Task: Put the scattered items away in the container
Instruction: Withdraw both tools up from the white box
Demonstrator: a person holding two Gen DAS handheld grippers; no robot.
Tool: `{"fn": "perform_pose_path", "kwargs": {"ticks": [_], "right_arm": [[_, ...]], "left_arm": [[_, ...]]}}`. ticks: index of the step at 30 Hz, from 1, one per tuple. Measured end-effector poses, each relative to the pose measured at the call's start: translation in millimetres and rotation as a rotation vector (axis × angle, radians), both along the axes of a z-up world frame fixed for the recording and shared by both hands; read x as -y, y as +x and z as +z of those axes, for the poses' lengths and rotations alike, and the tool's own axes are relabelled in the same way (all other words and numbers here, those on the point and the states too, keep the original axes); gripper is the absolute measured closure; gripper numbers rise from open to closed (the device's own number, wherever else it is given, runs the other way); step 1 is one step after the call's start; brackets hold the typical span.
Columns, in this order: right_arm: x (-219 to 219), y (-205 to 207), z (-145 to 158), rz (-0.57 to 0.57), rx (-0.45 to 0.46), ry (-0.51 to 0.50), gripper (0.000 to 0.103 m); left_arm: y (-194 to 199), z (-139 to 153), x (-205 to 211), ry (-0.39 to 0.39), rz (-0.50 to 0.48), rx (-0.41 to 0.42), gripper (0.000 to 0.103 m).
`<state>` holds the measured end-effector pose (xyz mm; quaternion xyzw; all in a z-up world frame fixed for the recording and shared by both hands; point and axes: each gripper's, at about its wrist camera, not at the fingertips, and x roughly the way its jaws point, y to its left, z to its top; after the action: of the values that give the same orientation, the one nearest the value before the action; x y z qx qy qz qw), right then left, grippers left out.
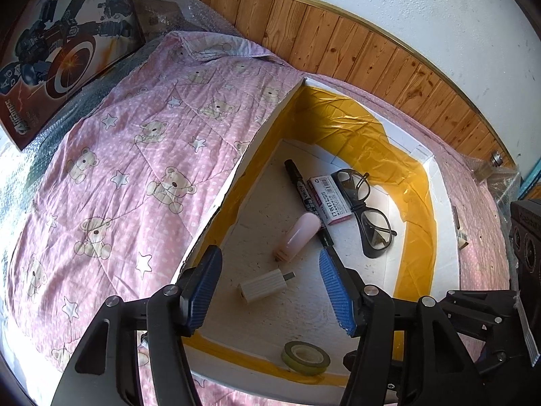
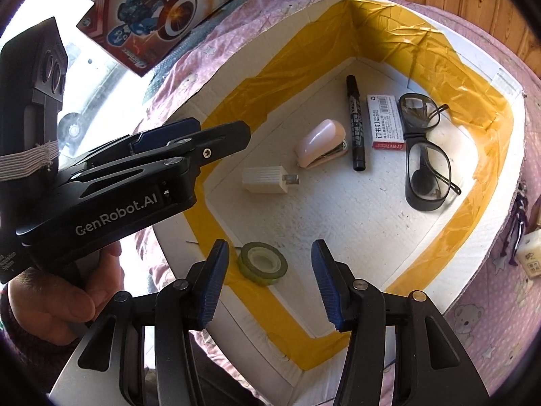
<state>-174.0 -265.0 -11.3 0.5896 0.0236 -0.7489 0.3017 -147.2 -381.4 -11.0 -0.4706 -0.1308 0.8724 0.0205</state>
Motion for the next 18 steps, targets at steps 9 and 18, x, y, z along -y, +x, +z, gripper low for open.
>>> {"fn": "perform_pose_path", "kwargs": {"ticks": [9,18], "right_arm": [[-5.0,9.7,9.6,0.0,-0.03,0.001,0.049],[-15.3,19.7,18.3,-0.017,-0.053,-0.001,0.049]], "left_arm": [[11.0,7.3,-9.4,-0.01,-0.011,-0.006,0.042],[23.8,17.1,-20.0,-0.022,-0.023,-0.015,0.042]]}}
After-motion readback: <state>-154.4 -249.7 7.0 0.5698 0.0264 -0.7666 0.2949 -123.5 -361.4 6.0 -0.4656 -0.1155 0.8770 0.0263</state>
